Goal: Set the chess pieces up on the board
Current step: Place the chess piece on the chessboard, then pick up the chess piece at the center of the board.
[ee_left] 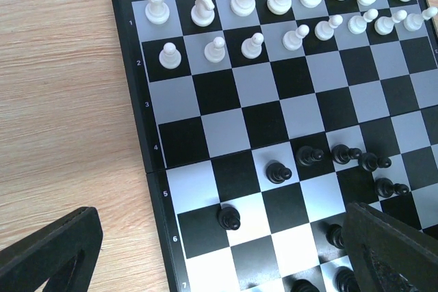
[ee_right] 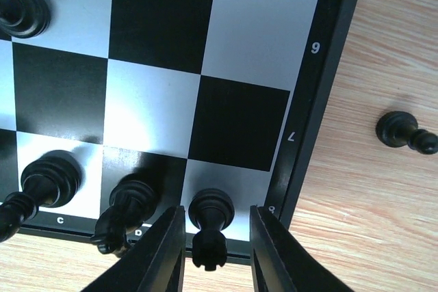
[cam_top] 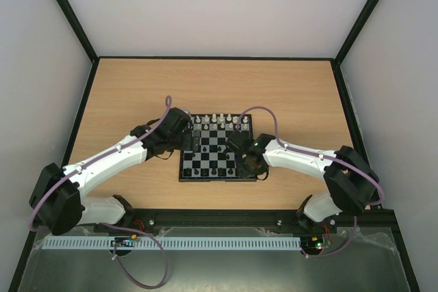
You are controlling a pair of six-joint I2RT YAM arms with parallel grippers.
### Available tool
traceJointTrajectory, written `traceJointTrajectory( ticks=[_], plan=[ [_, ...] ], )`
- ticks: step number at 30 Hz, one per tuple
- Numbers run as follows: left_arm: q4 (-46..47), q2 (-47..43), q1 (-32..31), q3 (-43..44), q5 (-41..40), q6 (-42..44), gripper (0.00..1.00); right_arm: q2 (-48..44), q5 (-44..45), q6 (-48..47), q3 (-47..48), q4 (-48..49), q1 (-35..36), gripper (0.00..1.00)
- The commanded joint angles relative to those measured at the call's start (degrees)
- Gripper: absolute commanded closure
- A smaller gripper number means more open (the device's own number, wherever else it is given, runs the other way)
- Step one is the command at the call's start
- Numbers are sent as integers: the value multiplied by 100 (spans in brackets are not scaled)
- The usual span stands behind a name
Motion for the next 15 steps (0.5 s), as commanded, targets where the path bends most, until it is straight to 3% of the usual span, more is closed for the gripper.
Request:
traceJointTrajectory(
  ticks=[1, 4, 8, 15],
  plan=[
    [-36, 33, 43, 225, -18, -29, 0, -175, 163, 32, 165, -452, 47, 70],
    [-36, 25, 43, 234, -10, -25, 0, -312, 304, 30, 294, -558, 47, 64],
    [-37, 25, 43, 235, -18, -21, 0, -538, 633, 56, 451, -655, 20, 49],
    [-17, -19, 43, 215, -18, -12, 0, -845, 893, 25, 405, -521, -536, 44]
  ],
)
